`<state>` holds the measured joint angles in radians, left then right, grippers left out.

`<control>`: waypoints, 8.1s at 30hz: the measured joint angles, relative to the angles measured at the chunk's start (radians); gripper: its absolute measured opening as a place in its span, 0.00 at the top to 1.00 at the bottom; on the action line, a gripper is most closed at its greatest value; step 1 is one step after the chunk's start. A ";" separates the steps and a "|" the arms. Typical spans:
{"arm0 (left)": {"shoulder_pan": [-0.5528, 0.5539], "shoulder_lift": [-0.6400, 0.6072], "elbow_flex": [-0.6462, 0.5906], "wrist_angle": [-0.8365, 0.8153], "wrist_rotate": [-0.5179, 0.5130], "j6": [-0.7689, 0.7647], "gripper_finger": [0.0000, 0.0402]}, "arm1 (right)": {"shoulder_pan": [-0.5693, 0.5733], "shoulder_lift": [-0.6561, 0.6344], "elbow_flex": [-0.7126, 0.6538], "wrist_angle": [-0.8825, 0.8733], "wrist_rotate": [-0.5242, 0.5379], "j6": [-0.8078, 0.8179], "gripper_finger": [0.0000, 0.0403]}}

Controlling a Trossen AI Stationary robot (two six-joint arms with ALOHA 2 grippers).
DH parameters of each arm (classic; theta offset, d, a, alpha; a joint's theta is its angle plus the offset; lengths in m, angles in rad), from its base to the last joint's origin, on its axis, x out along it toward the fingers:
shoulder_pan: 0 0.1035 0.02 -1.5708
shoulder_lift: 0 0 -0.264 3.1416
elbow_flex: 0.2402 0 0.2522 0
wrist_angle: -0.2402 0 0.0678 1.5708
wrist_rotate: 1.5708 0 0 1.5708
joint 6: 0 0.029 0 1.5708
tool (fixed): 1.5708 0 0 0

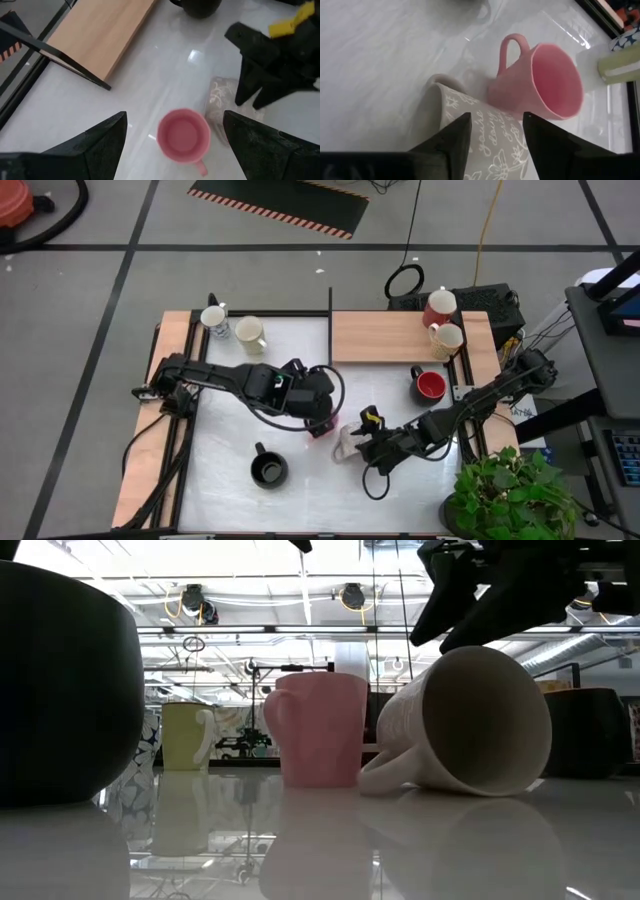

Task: Place coffee mugs
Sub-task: Put the gray mug on the shelf, then put the green mug on the shelf

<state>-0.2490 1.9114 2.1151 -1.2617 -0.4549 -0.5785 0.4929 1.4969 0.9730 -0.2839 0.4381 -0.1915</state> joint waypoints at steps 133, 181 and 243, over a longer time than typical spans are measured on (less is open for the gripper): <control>0.556 -0.286 -0.006 0.181 -0.087 0.472 0.17 | -1.292 0.033 0.580 -0.755 -0.027 0.767 0.97; 0.569 -0.286 -0.053 0.090 -0.031 0.494 0.17 | -1.377 0.032 0.412 -0.778 -0.042 0.728 0.96; 0.728 -0.188 -0.055 -0.173 0.363 0.404 0.17 | -1.220 -0.234 0.317 -0.383 -0.298 0.732 0.36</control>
<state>0.4785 1.7231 2.0605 -1.4349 -0.0921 -0.1749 -0.7273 1.2629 1.2903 -0.6672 0.1404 0.5406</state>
